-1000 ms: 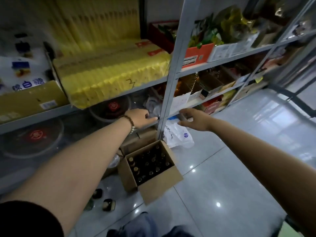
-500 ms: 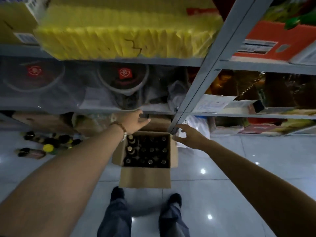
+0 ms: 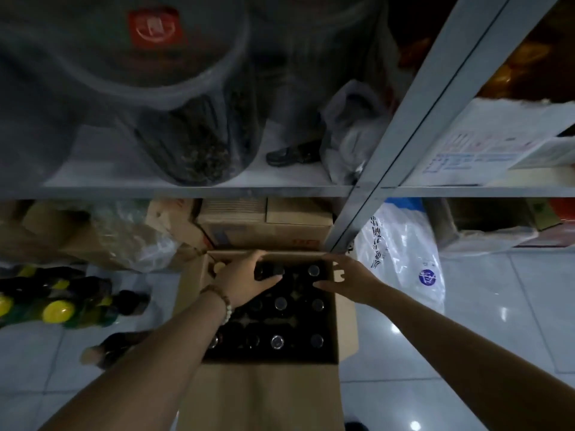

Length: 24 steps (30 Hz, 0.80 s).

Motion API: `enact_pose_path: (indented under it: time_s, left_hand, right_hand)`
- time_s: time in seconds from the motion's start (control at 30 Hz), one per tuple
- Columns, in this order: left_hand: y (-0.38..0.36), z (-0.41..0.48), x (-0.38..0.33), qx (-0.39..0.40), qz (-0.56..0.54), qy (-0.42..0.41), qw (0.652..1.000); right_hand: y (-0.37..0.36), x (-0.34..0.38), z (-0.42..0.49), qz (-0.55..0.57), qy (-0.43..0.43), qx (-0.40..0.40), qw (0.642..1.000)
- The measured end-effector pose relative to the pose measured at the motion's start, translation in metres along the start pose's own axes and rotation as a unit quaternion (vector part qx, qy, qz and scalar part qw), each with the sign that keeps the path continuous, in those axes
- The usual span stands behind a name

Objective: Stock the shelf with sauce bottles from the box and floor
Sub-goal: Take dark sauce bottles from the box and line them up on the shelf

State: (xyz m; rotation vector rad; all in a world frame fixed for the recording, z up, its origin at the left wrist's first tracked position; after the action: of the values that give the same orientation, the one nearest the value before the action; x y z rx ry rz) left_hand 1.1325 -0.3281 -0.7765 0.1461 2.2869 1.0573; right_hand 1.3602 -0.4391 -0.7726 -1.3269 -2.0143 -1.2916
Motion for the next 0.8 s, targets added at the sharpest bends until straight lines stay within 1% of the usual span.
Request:
enact_pose_path:
  time_s: [0.1,0.2,0.27,0.37,0.4,0.43,0.5,0.53,0.57,0.67,0.8]
  left_hand:
    - [-0.036,0.040,0.019,-0.008,0.014,-0.047,0.999]
    - [-0.055,0.074,0.028,-0.030,0.025,-0.105,0.994]
    - [-0.065,0.095,0.035,-0.029,0.018,-0.122,0.992]
    - [-0.081,0.119,0.050,-0.052,0.043,-0.143,0.987]
    - [-0.085,0.124,0.054,-0.052,0.054,-0.153,0.985]
    - [-0.092,0.128,0.060,-0.048,0.063,-0.166,0.983]
    - [-0.103,0.136,0.071,-0.040,0.076,-0.194,0.977]
    - [-0.106,0.140,0.077,-0.043,0.081,-0.203,0.975]
    - [-0.109,0.144,0.081,-0.049,0.086,-0.209,0.973]
    - [-0.115,0.151,0.087,-0.064,0.084,-0.214,0.971]
    - [-0.118,0.154,0.088,-0.071,0.064,-0.215,0.972]
  right_hand:
    - [-0.014,-0.035,0.042,-0.037,0.007,0.012,0.999]
    - [-0.022,-0.057,0.077,-0.118,0.063,0.043,0.990]
    - [-0.025,-0.065,0.096,-0.157,0.089,0.060,0.982]
    - [-0.028,-0.071,0.117,-0.187,0.088,0.079,0.975]
    - [-0.028,-0.071,0.121,-0.212,0.095,0.083,0.969]
    - [-0.032,-0.074,0.126,-0.254,0.112,0.084,0.957]
    - [-0.039,-0.080,0.132,-0.369,0.157,0.076,0.913]
    - [-0.044,-0.083,0.134,-0.414,0.173,0.069,0.891]
    - [-0.048,-0.086,0.137,-0.441,0.182,0.063,0.876]
    - [-0.056,-0.088,0.141,-0.470,0.189,0.049,0.861]
    - [-0.057,-0.089,0.140,-0.459,0.186,0.037,0.868]
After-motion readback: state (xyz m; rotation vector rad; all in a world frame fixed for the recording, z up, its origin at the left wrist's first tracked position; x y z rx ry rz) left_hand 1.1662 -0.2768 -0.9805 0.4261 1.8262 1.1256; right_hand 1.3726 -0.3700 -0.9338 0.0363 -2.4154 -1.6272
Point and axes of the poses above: each hand's wrist, its own z-axis towards the middle knuckle, its own y-axis out of the back of the hand, x = y × z, the point moved 1 cm from there along z, towards the middle knuckle, and after that the axes turned 6 degrees about z, right-handed, at the moved point
